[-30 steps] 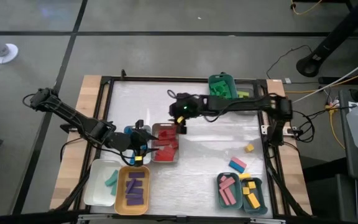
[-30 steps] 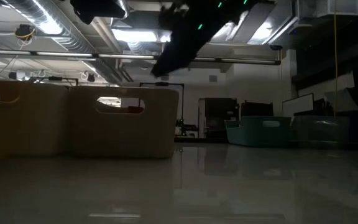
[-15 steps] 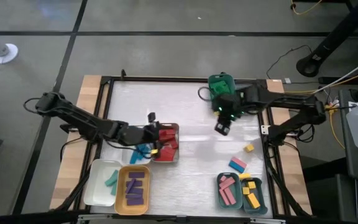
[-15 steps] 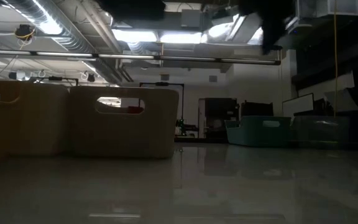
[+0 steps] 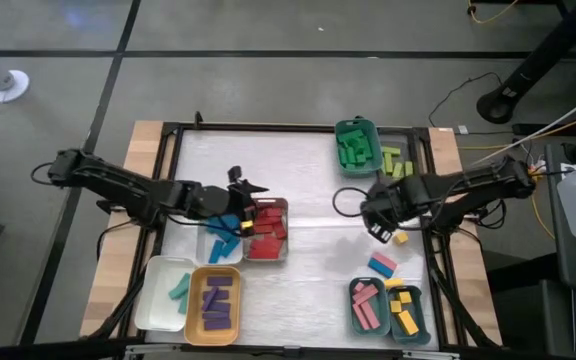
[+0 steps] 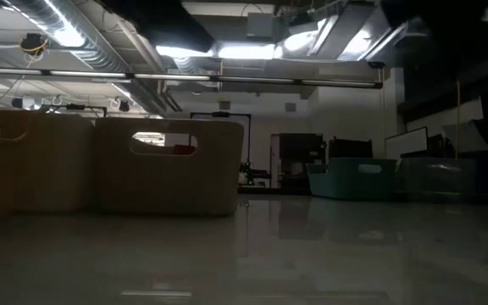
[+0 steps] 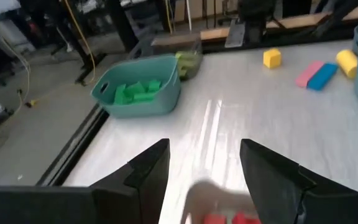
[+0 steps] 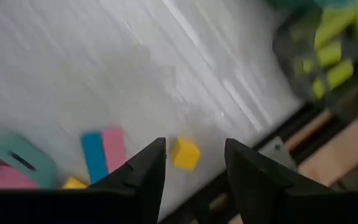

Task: Sort blocks
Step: Put the yellow block into the dark blue bin

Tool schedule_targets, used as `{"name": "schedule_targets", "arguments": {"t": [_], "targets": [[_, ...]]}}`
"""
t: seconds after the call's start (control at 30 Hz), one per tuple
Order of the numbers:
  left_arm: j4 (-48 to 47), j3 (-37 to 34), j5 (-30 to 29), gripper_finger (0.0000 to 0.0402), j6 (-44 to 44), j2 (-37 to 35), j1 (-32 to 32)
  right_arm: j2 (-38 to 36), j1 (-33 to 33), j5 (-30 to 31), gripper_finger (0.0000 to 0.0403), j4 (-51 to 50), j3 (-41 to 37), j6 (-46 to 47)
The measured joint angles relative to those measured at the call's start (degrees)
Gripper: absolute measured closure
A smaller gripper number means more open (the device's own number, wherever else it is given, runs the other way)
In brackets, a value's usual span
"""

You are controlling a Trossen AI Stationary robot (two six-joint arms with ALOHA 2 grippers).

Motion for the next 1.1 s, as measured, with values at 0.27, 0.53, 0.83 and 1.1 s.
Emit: {"name": "schedule_targets", "arguments": {"t": [0.27,0.53,0.83,1.1], "targets": [[-14.1,0.0,0.0,0.0218,-8.0,-9.5,-0.3,-13.1,0.8,-5.0,0.0238,2.9,-17.1,13.3],[-16.6,0.0,0.0,0.0218,-11.8,-11.1,-0.3,-23.7,0.8,-7.9,0.0238,18.3,-34.6,20.6],[-16.5,0.0,0.0,0.0218,-12.6,-11.1,-0.3,-20.8,1.4,-5.6,0.0238,19.4,-34.9,23.3],[-16.7,0.0,0.0,0.0218,-12.9,-11.1,-0.4,-14.9,1.4,-9.5,0.0238,18.4,-34.9,26.7]]}}
